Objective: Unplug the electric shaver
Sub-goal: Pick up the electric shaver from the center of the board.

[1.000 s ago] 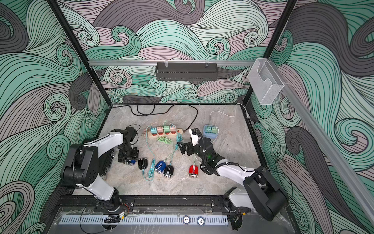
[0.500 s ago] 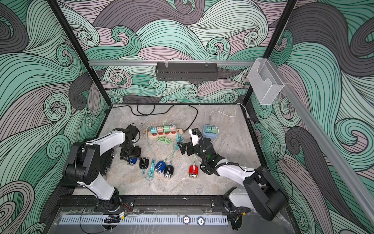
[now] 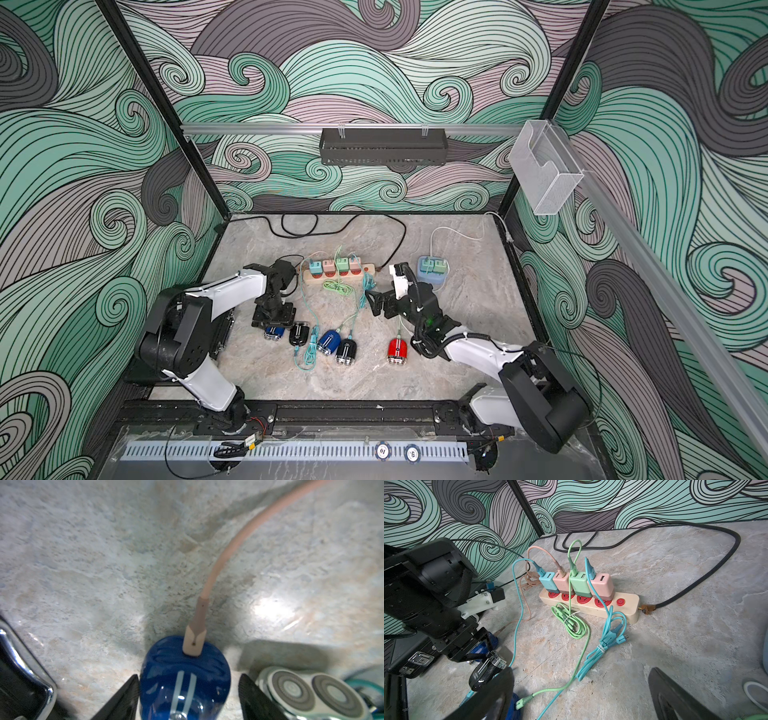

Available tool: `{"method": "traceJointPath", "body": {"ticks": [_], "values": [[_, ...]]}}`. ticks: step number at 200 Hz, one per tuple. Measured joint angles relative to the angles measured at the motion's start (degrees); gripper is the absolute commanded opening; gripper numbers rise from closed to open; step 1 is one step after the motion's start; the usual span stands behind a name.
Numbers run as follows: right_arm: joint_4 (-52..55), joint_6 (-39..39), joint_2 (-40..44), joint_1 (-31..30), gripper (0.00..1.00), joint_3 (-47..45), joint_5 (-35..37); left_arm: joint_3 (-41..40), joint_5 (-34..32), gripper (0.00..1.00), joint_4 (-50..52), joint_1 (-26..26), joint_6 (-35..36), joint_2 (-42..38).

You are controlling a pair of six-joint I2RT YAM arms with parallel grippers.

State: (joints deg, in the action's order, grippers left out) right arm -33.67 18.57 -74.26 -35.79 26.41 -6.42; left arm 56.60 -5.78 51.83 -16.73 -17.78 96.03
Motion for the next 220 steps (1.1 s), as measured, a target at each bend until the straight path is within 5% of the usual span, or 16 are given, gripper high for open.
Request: {"method": "traceJointPath", "body": {"ticks": [86,163,220], "values": [[0.4,1.9,1.0,0.0,0.95,0.0,0.0,-1.0,0.5,0.50,-0.3,-2.2,-4.3,-2.1],[12.9,7.6,5.9,-1.8,0.77,5.5,-6.1,-10.8,1.8,0.46,-3.8,-4.3,-14.9,-23.5],[22.7,12.9,7.6,-11.3,0.75,8.2,-0.2,-16.4,7.1,0.44,-9.9,-4.7,-16.2,-36.2]]}}
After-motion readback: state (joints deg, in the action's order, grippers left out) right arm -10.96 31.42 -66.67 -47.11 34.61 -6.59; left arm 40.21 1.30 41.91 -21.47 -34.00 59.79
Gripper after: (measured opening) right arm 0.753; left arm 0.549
